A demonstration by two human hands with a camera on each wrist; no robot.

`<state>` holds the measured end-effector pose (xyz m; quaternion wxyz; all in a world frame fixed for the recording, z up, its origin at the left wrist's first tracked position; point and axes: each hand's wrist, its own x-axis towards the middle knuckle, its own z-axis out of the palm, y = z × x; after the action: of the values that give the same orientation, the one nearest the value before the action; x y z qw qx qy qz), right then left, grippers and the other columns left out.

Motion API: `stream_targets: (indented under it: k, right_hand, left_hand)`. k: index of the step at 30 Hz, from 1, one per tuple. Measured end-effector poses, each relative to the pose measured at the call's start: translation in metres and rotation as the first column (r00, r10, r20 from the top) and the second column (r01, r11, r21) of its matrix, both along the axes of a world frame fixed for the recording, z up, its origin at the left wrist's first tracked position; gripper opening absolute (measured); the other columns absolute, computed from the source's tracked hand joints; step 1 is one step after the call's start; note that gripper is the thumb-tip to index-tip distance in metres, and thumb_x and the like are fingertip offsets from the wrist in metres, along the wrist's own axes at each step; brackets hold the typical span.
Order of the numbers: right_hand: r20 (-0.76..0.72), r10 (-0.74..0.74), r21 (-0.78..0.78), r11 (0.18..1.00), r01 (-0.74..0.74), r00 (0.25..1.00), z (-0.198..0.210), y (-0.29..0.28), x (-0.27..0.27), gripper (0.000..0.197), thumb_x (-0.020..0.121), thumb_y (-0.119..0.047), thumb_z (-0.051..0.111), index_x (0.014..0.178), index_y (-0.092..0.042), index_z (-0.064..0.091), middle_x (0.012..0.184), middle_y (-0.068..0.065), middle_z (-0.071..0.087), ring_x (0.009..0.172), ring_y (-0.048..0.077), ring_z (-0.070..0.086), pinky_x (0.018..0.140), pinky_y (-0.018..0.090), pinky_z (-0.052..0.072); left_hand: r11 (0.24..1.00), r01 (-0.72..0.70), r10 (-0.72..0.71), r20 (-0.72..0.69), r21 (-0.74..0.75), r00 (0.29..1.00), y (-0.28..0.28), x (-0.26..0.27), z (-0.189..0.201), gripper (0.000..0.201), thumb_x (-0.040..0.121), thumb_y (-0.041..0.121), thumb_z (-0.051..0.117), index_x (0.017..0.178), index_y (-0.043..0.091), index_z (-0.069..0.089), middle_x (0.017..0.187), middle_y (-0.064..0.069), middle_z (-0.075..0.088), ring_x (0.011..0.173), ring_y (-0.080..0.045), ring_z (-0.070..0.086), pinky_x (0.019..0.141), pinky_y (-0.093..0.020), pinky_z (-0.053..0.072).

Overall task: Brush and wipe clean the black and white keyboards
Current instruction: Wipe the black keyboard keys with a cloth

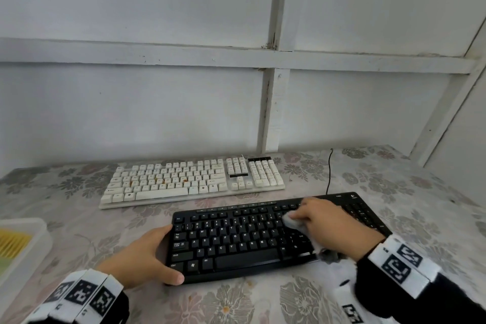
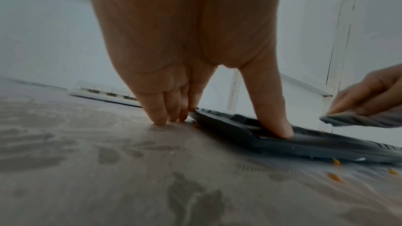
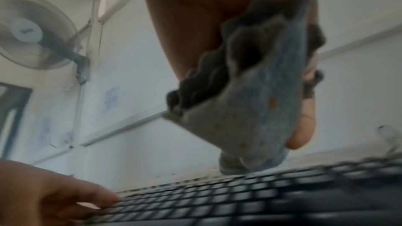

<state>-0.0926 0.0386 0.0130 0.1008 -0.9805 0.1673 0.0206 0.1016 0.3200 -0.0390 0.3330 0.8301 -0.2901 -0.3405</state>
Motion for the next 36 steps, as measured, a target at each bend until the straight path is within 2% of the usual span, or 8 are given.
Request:
stream_targets:
  k: [2,7,15,18,23,27,30,36]
  right_hand:
    - [0.046,0.097,0.051,0.994,-0.099,0.994,-0.002,0.028,0.017,0.018,0.088,-0.005,0.047,0.097,-0.001,0.062,0.083,0.006,0.044,0.07,0.01,0.04,0.059,0.011,0.029]
    - [-0.016,0.257,0.048,0.966,-0.256,0.966,-0.026,0.059,0.04,0.015,0.081,0.006,0.046,0.078,-0.004,0.056,0.083,0.0,0.037,0.075,0.024,0.049,0.062,0.027,0.036]
    - [0.033,0.108,0.036,0.993,-0.11,0.994,-0.023,0.014,0.001,0.016,0.087,0.0,0.046,0.079,-0.005,0.058,0.085,0.002,0.043,0.079,0.015,0.051,0.073,0.031,0.04]
    - [-0.024,-0.02,0.003,1.0,0.02,1.0,-0.021,-0.008,-0.011,0.014,0.087,0.001,0.048,0.082,-0.002,0.061,0.077,0.005,0.04,0.064,0.001,0.036,0.062,0.024,0.028]
    - [-0.158,-0.073,0.044,0.996,0.081,0.985,0.005,-0.003,-0.004,0.038,0.087,-0.019,0.042,0.05,-0.02,0.031,0.062,0.0,0.032,0.06,0.018,0.032,0.064,0.027,0.043]
    - [-0.048,0.109,0.121,0.987,-0.102,0.993,-0.003,0.047,0.023,0.027,0.086,-0.008,0.044,0.061,-0.016,0.04,0.083,-0.005,0.037,0.072,0.017,0.047,0.058,0.017,0.03]
    - [-0.012,0.224,0.118,0.968,-0.221,0.975,-0.022,0.061,0.033,0.024,0.078,0.003,0.041,0.064,-0.017,0.041,0.078,-0.005,0.029,0.074,0.027,0.049,0.06,0.028,0.031]
    - [0.033,0.112,0.043,0.993,-0.113,0.993,-0.036,0.018,0.012,0.012,0.084,-0.001,0.05,0.085,-0.013,0.051,0.081,-0.007,0.036,0.073,0.022,0.055,0.062,0.03,0.04]
  left_hand:
    - [1.0,-0.013,0.013,-0.012,-0.009,1.0,-0.001,0.0,-0.001,0.126,0.034,0.04,0.086,0.143,0.026,0.024,0.131,0.013,0.039,0.125,-0.01,0.04,0.11,-0.034,0.033]
    - [1.0,-0.009,0.009,-0.033,-0.006,0.999,0.001,0.0,-0.001,0.145,0.017,0.054,0.089,0.144,0.027,0.023,0.136,0.012,0.037,0.127,-0.011,0.039,0.11,-0.037,0.034]
    - [0.999,0.028,-0.028,0.003,0.016,1.0,0.0,-0.003,0.003,0.147,0.015,0.06,0.084,0.144,0.029,0.021,0.131,0.015,0.036,0.126,-0.009,0.037,0.11,-0.032,0.031]
    - [1.0,0.006,-0.007,0.016,0.014,1.0,-0.001,-0.002,0.001,0.128,0.037,0.044,0.087,0.145,0.027,0.02,0.135,0.014,0.035,0.127,-0.009,0.036,0.11,-0.032,0.031]
    - [1.0,0.009,-0.01,0.019,0.024,1.0,0.001,0.001,-0.002,0.144,0.022,0.053,0.088,0.146,0.025,0.02,0.142,0.01,0.033,0.129,-0.01,0.035,0.111,-0.034,0.03]
    - [1.0,0.007,-0.007,-0.013,-0.015,1.0,0.002,0.004,-0.006,0.143,0.021,0.055,0.089,0.144,0.026,0.023,0.14,0.011,0.037,0.127,-0.01,0.039,0.11,-0.035,0.033]
    - [0.999,0.008,-0.008,-0.021,-0.034,1.0,0.003,0.004,-0.006,0.143,0.017,0.058,0.087,0.143,0.026,0.026,0.137,0.013,0.039,0.126,-0.008,0.04,0.11,-0.034,0.033]
    - [0.999,0.023,-0.023,-0.008,-0.027,1.0,0.001,0.004,-0.005,0.144,0.018,0.059,0.086,0.144,0.027,0.024,0.139,0.012,0.038,0.127,-0.009,0.039,0.11,-0.033,0.032]
